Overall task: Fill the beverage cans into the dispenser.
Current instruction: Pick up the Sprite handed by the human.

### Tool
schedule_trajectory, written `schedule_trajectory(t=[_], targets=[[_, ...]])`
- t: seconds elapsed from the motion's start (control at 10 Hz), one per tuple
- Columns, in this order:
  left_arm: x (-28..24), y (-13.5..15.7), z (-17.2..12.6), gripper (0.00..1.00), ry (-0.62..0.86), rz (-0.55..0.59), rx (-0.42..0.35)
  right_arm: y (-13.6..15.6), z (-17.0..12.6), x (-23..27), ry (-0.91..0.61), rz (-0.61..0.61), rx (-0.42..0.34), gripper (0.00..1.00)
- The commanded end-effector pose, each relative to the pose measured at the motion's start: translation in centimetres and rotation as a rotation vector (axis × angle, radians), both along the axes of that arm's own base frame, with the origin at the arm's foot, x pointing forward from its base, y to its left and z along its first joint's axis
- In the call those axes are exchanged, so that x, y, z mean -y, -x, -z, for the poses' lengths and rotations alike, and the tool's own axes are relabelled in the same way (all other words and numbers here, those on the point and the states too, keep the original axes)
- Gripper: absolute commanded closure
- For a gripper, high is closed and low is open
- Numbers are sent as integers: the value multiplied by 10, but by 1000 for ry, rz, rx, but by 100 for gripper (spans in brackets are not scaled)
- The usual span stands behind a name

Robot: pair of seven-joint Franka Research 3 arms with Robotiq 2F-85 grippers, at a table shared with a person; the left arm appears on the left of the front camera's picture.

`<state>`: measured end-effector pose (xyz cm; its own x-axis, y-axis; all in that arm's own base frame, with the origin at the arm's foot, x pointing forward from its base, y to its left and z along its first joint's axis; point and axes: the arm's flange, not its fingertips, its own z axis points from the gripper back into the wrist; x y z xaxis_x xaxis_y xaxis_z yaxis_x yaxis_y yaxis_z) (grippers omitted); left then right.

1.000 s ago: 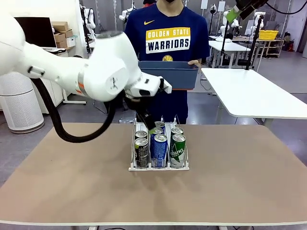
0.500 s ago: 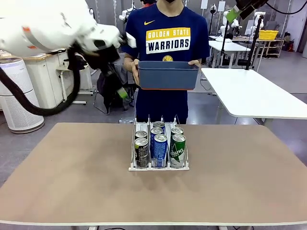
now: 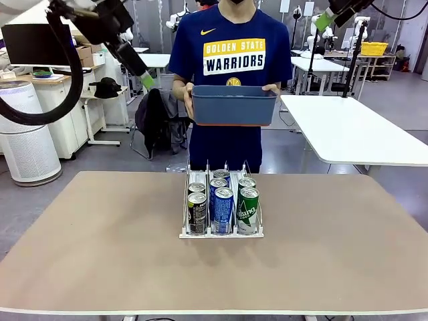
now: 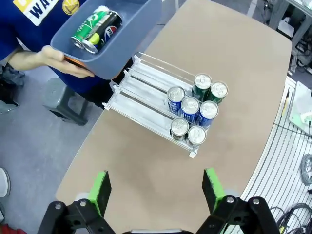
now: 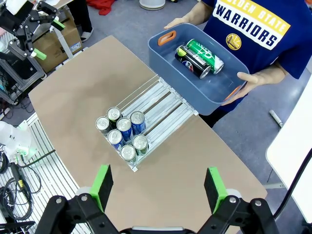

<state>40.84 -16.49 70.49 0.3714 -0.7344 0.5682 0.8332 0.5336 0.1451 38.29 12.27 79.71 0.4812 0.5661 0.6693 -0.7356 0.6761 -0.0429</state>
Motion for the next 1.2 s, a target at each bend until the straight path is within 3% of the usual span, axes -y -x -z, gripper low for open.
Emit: schedule_trajectory(t=[0.0,0.2,0.3,1.1], targets=[[-1,4,-5,0,18,-47,-27,0,1,-1,-21,-1,-8,0],[-2,7,-4,0,39,1,-41,0,1,-1,-21,-1,-8,0],[0,4,-9,0,25,-37,-5,0,1,-1,-21,-1,-8,0],[0,4,-9,0,25,-37,-5,0,1,-1,-21,-1,-8,0]])
